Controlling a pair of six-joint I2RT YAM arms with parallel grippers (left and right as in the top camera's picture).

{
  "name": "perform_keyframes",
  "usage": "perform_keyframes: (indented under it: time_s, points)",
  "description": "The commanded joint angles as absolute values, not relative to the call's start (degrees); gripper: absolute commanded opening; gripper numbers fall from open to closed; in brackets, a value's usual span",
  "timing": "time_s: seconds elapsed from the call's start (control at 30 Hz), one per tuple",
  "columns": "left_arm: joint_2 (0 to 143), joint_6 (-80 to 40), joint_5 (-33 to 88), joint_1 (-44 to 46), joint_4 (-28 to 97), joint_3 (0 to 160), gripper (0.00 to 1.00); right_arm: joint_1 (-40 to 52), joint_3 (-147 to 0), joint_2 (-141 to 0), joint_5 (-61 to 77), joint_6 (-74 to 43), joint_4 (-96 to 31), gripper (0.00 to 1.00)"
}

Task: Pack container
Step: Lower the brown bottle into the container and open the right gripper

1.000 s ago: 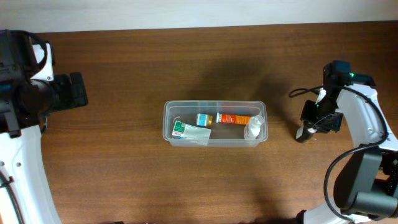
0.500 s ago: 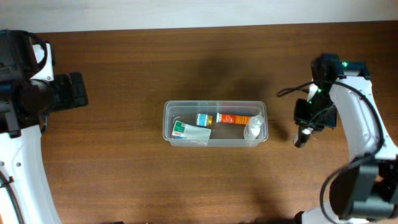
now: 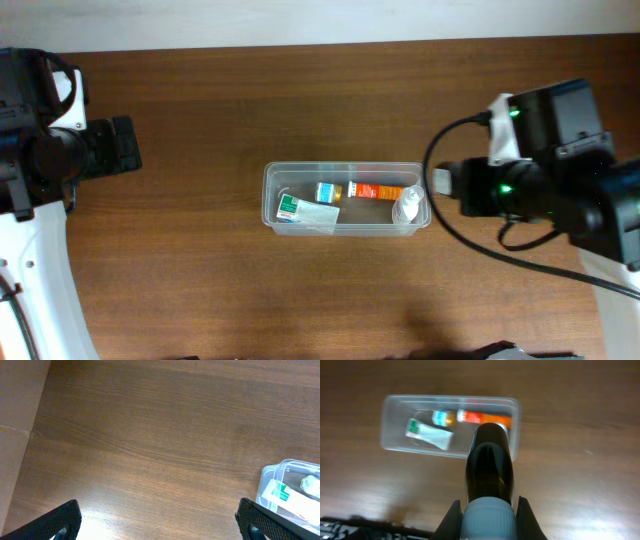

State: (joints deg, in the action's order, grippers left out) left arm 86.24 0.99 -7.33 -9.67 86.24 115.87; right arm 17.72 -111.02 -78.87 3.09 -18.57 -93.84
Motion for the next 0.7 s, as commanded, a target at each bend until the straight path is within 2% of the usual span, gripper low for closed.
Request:
perform_keyframes:
  time_s: [0.0, 0.2, 0.4, 0.67]
  points:
    - [85.5, 0.4, -7.1, -9.9, 86.2, 116.2, 1.0, 23.1, -109.6, -83.2, 4.0, -22.0, -90.4, 0.04]
    - [85.5, 0.4, -7.1, -9.9, 86.2, 116.2, 1.0, 27.0, -108.2, -93.3, -2.4, -29.1, -88.0, 0.04]
    - [85.5, 0.4, -7.1, -9.9, 86.2, 116.2, 1.0, 27.0, -104.7, -103.8, -2.3, -28.3, -84.3, 0.04]
    - [85.5, 0.4, -7.1, -9.9, 86.2, 116.2, 1.0, 26.9, -100.8, -107.5, -2.0, -26.2, -78.1, 0.04]
